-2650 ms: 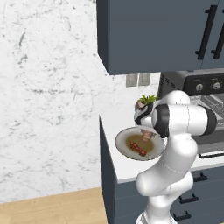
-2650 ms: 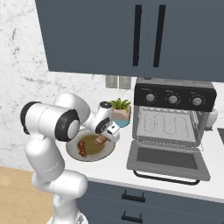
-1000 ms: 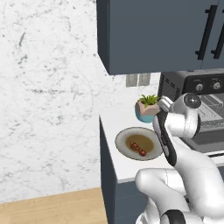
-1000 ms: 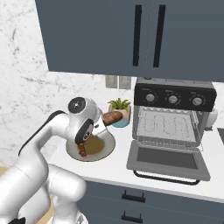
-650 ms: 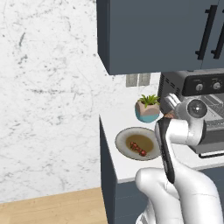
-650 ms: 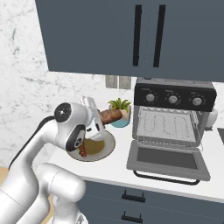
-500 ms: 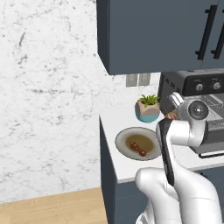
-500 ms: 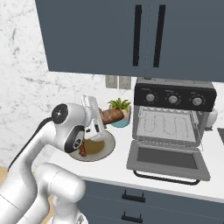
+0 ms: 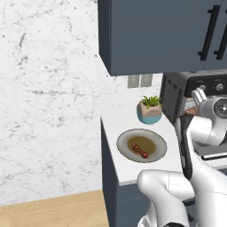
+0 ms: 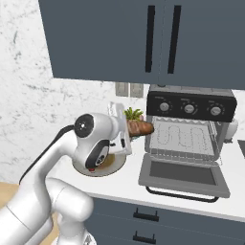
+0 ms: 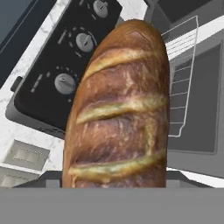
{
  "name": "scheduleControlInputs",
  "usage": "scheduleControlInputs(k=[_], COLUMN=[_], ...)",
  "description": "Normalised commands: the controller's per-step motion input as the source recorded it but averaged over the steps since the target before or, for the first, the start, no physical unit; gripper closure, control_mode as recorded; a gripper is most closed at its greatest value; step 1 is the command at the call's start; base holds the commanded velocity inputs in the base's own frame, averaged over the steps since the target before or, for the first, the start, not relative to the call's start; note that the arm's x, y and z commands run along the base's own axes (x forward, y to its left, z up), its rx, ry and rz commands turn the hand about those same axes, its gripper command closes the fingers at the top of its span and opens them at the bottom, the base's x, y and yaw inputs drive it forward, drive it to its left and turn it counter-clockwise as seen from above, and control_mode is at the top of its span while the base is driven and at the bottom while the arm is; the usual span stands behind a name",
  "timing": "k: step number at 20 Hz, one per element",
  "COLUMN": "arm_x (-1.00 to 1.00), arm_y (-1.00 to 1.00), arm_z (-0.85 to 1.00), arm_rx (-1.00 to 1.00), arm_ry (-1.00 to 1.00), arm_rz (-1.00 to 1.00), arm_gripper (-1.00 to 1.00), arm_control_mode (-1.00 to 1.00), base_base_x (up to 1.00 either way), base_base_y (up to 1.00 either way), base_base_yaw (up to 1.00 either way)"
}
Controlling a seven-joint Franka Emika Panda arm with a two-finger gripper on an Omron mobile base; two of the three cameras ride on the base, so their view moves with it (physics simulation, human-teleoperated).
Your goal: Pick up the kebab skewer and baguette bread, and place them inside the toaster oven. Close the toaster oven door and start by setting the timer.
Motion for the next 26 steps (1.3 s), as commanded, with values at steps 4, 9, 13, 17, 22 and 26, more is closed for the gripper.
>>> scheduleControlInputs(k=[4,9,13,17,22,26], arm_x=[0.0,-0.02,0.03,0.13,0.24,0.19], arm_y=[-0.67,-0.54,-0.71,-0.52,-0.16,-0.04], arm_z=[0.11,0.02,0.0,0.0,0.0,-0.01], arm_rx=[0.17,0.2,0.18,0.08,0.01,0.0], arm_ry=[0.0,0.02,0.0,0.0,0.0,0.0], arm_rz=[0.02,0.0,0.0,0.01,0.0,0.0], arm_gripper=[1.0,1.0,1.0,1.0,1.0,1.0], arm_control_mode=[-1.0,-1.0,-1.0,-1.0,-1.0,-1.0], base_base_x=[0.0,0.0,0.0,0.0,0.0,0.0], base_base_y=[0.0,0.0,0.0,0.0,0.0,0.0], base_base_yaw=[0.0,0.0,0.0,0.0,0.0,0.0])
